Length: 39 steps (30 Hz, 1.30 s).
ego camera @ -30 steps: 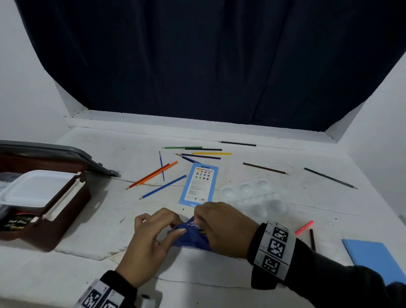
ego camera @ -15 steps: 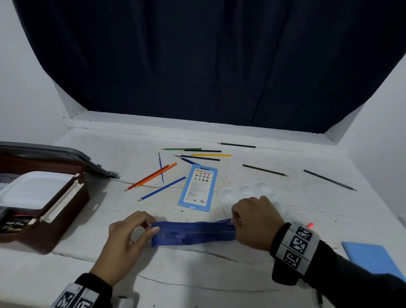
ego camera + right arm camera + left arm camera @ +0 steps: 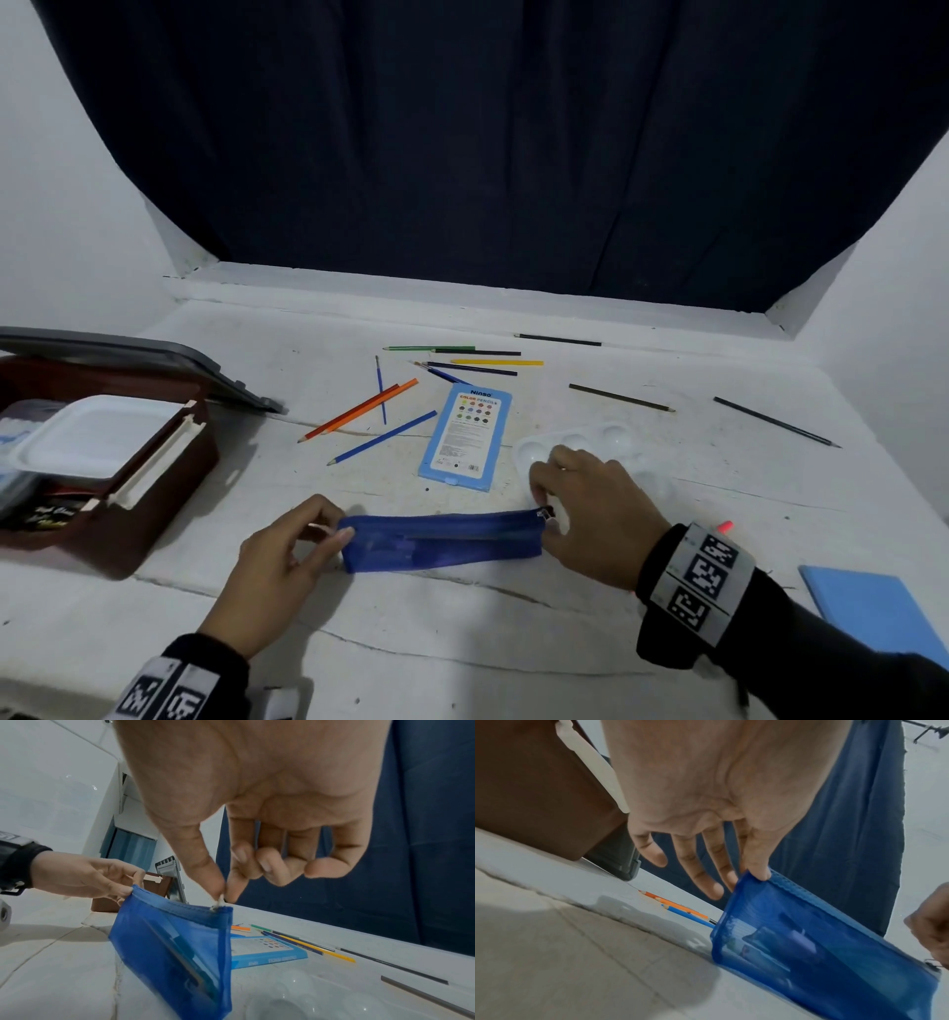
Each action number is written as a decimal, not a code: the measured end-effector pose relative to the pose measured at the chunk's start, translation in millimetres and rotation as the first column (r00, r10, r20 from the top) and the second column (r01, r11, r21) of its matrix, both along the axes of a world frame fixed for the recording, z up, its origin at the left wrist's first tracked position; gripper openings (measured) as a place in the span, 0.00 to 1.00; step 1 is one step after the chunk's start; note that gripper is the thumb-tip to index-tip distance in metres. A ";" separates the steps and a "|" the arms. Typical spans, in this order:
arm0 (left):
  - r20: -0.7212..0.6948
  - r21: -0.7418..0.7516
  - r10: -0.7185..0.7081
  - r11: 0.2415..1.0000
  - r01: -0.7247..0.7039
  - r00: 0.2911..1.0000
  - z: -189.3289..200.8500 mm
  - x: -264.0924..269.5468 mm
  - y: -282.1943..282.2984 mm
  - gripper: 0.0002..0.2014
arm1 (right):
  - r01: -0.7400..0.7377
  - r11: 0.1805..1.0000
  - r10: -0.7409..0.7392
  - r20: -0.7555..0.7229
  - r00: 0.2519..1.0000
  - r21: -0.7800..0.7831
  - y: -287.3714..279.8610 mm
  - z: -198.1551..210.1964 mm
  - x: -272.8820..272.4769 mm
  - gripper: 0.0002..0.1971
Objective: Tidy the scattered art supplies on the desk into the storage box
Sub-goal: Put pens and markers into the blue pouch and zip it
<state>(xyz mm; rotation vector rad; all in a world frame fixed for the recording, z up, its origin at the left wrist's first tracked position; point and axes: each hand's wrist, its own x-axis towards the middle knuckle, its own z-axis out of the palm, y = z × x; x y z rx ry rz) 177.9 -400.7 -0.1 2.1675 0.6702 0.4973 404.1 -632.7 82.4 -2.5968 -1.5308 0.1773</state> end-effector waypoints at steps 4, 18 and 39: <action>0.010 -0.074 0.028 0.997 -0.027 1.000 -2.2 -0.2 -7.0 0.04 | -0.159 0.986 0.153 -0.099 0.983 -0.058 14.4 -13.8 -8.8 0.20; 0.174 -0.079 0.096 0.993 -0.084 0.980 46.9 -58.0 -8.2 0.15 | -0.208 0.971 0.198 -0.090 0.976 -0.118 65.0 -37.5 -26.4 0.08; -0.509 0.360 -0.165 0.851 0.383 0.845 94.8 -197.9 338.6 0.51 | -0.384 0.889 0.293 0.334 0.896 0.251 295.6 36.5 -200.5 0.17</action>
